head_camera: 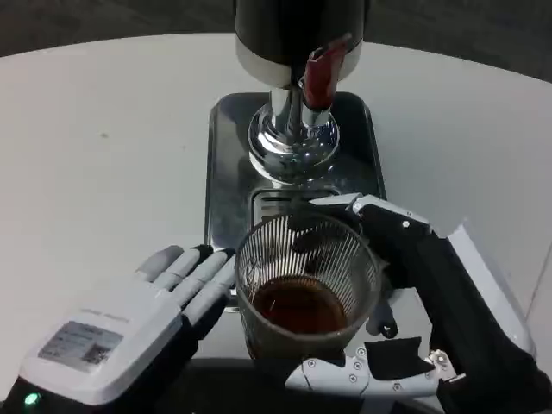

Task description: Grasp the cup under the faucet to collect the drink, then remove the cup.

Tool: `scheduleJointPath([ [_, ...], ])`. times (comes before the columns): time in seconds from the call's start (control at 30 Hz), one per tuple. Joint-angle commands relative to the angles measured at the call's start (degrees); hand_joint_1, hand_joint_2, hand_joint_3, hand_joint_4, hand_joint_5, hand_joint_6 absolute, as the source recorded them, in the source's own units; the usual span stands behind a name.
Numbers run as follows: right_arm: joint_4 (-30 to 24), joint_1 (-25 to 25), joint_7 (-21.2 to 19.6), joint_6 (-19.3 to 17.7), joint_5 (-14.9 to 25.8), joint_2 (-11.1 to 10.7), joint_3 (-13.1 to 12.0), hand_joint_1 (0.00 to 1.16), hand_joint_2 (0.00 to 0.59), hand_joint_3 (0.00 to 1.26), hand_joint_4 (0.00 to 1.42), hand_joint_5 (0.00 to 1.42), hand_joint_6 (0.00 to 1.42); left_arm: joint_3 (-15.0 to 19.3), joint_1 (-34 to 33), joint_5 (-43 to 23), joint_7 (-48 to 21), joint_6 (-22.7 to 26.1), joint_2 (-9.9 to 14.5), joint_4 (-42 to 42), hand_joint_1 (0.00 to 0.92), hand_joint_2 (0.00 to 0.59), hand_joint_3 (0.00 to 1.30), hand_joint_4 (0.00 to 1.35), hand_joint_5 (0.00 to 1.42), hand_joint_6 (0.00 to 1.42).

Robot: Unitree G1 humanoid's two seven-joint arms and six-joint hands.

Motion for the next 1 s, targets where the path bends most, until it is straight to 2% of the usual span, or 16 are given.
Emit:
scheduleJointPath([
  [0.03, -2.8, 1.19, 0.12, -0.07, 1.55, 0.42, 0.57, 1.08, 0.082, 0.78, 0.95, 1.02, 1.38, -0.32, -0.33, -0.16, -1.3, 0.82, -0.16, -1.57, 0.0, 0.0, 0.0, 0.0, 0.0, 0.0],
  [0.3, -4.19, 1.84, 0.3, -0.2, 2.35, 0.18, -0.32, 1.08, 0.082, 0.78, 0.95, 1.02, 1.38, -1.15, -1.84, 1.75, -2.81, 3.46, -0.61, -2.69, 0.0, 0.0, 0.0, 0.0, 0.0, 0.0],
  [0.63, -6.29, 3.35, 0.89, -0.15, 3.03, -0.28, -0.75, 1.08, 0.082, 0.78, 0.96, 1.02, 1.38, -1.37, -2.05, 2.17, -2.5, 4.78, -2.08, -3.36, 0.0, 0.0, 0.0, 0.0, 0.0, 0.0],
  [1.0, -6.29, 3.48, 0.77, -0.03, 3.35, 0.01, -0.86, 1.08, 0.083, 0.79, 0.96, 1.02, 1.38, -1.65, -1.89, 2.07, -2.66, 5.37, -2.54, -3.57, 0.0, 0.003, 0.0, 0.0, 0.0, 0.0],
])
